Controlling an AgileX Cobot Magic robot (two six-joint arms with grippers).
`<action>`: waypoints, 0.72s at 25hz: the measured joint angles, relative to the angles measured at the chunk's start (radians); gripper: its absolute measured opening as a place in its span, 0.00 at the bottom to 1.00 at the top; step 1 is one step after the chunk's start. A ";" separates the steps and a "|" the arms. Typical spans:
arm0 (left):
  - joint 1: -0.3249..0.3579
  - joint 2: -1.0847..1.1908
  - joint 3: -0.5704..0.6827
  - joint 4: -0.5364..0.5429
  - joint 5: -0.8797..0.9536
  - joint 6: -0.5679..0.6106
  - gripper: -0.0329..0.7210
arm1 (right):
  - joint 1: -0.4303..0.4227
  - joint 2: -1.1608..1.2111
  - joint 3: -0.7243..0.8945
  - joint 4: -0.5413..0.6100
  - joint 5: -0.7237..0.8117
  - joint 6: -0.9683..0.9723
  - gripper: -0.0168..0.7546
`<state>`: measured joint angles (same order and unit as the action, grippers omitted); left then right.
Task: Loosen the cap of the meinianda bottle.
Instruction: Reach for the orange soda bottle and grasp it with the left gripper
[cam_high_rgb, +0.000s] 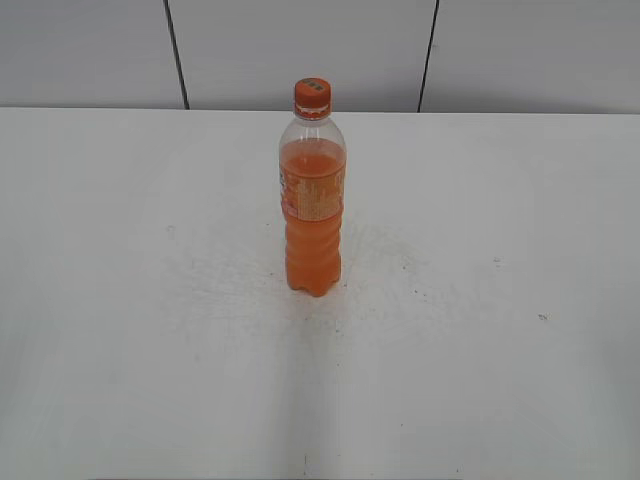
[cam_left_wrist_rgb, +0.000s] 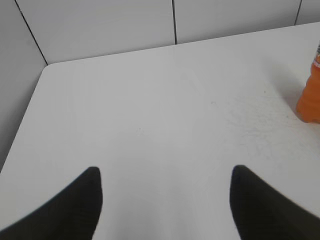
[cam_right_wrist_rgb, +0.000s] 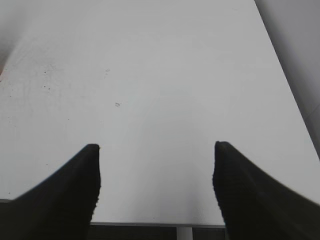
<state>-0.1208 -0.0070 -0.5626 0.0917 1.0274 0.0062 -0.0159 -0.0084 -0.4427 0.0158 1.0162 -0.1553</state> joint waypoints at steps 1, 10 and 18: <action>0.000 0.000 0.000 0.000 0.000 0.000 0.69 | 0.000 0.000 0.000 0.000 0.000 0.000 0.71; 0.000 0.001 0.005 0.071 -0.272 0.000 0.69 | 0.000 0.000 0.000 0.000 0.000 0.000 0.71; 0.000 0.179 0.106 0.222 -0.516 -0.041 0.80 | 0.000 0.000 0.000 0.000 0.000 0.000 0.71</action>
<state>-0.1208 0.1724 -0.4564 0.3139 0.5112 -0.0345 -0.0159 -0.0084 -0.4427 0.0158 1.0162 -0.1553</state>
